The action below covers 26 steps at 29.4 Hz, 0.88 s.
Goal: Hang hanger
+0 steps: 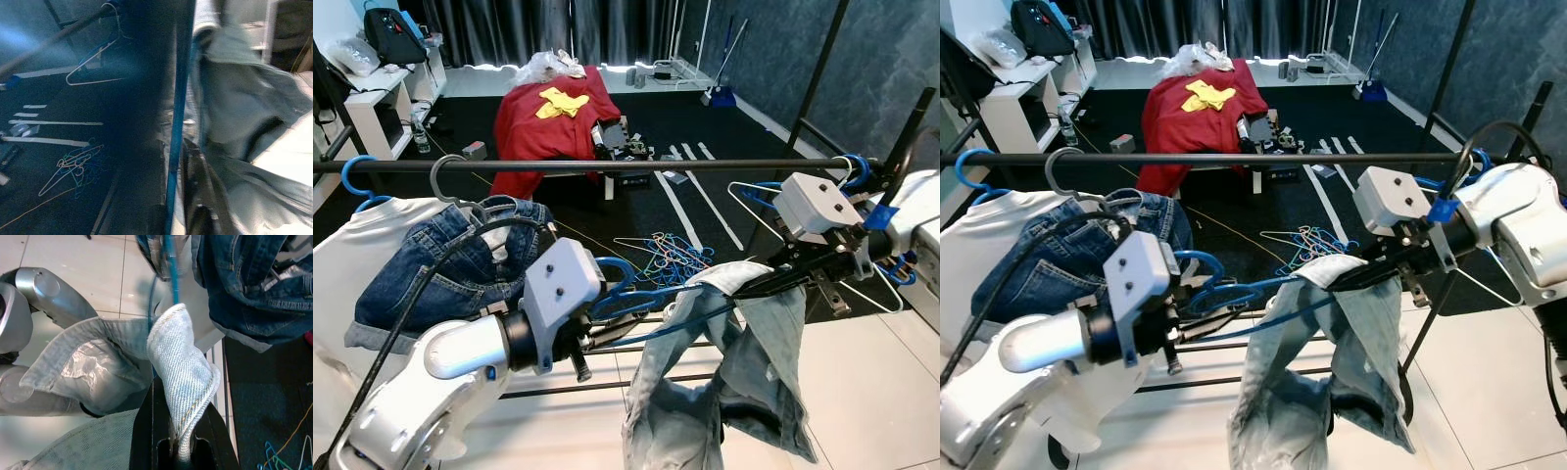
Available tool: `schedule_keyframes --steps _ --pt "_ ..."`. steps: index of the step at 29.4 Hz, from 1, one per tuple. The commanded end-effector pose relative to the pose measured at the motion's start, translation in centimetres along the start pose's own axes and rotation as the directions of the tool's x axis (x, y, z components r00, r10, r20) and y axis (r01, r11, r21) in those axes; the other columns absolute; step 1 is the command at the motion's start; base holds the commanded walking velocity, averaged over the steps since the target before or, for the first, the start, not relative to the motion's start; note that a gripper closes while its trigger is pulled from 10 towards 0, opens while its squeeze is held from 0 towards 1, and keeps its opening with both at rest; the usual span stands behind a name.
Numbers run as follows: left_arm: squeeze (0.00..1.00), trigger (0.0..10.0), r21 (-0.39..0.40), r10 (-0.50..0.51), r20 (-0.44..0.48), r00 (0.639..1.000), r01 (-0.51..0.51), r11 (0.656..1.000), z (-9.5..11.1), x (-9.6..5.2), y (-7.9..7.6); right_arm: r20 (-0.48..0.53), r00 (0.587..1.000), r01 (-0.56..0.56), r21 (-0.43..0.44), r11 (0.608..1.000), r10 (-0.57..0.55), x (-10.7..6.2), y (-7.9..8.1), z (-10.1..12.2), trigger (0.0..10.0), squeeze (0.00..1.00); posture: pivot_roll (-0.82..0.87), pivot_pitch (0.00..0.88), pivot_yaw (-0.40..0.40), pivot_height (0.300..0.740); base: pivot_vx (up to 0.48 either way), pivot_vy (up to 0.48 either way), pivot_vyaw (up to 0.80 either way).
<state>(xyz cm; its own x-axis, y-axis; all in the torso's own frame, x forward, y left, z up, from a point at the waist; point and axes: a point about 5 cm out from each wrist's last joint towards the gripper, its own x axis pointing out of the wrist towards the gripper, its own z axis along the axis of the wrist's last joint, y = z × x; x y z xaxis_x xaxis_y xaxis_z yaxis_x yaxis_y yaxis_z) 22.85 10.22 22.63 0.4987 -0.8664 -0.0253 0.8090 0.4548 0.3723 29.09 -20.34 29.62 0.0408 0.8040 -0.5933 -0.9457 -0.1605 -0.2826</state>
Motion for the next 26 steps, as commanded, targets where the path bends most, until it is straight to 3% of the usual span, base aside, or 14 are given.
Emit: schedule_keyframes --steps 1,16,17,20,21,26 --pt "0.00 0.0 0.017 0.011 -0.010 1.000 -0.011 1.000 -0.1 0.1 0.2 0.018 1.000 -0.015 -0.032 0.999 0.015 0.1 0.0 0.8 10.0 0.00 -0.13 0.000 -0.040 0.740 0.000 0.000 0.00" --pt "0.00 0.0 -0.016 -0.011 0.028 1.000 0.012 1.000 0.2 0.3 -0.4 0.037 0.999 0.021 -0.039 0.999 -0.020 0.9 -0.9 0.6 10.0 0.00 -0.11 0.000 -0.045 0.740 0.000 0.000 0.00" --pt "0.00 0.0 -0.022 -0.004 0.041 0.999 0.004 1.000 0.3 0.3 -0.4 0.061 0.997 0.047 -0.033 0.998 -0.045 0.9 -1.3 0.7 10.0 0.18 -0.11 0.000 -0.049 0.740 0.000 0.000 0.00" --pt "0.00 0.0 -0.026 0.002 0.050 0.999 -0.001 1.000 0.4 0.4 -0.3 0.079 0.995 0.065 -0.028 0.997 -0.063 1.0 -1.6 0.9 10.0 0.18 -0.11 0.000 -0.049 0.740 0.000 0.000 0.00" --pt "0.00 0.0 -0.037 0.017 0.069 0.997 -0.015 0.999 0.6 0.4 -0.2 0.104 0.990 0.097 -0.021 0.995 -0.094 1.0 -2.0 1.0 10.0 1.00 -0.12 0.000 -0.052 0.740 0.000 0.000 0.00" --pt "0.00 0.0 -0.069 0.071 0.111 0.991 -0.063 0.996 0.8 0.2 0.3 0.151 0.975 0.164 -0.003 0.986 -0.162 1.0 -2.8 1.0 10.0 1.00 -0.12 0.000 -0.053 0.740 0.000 0.000 0.00"
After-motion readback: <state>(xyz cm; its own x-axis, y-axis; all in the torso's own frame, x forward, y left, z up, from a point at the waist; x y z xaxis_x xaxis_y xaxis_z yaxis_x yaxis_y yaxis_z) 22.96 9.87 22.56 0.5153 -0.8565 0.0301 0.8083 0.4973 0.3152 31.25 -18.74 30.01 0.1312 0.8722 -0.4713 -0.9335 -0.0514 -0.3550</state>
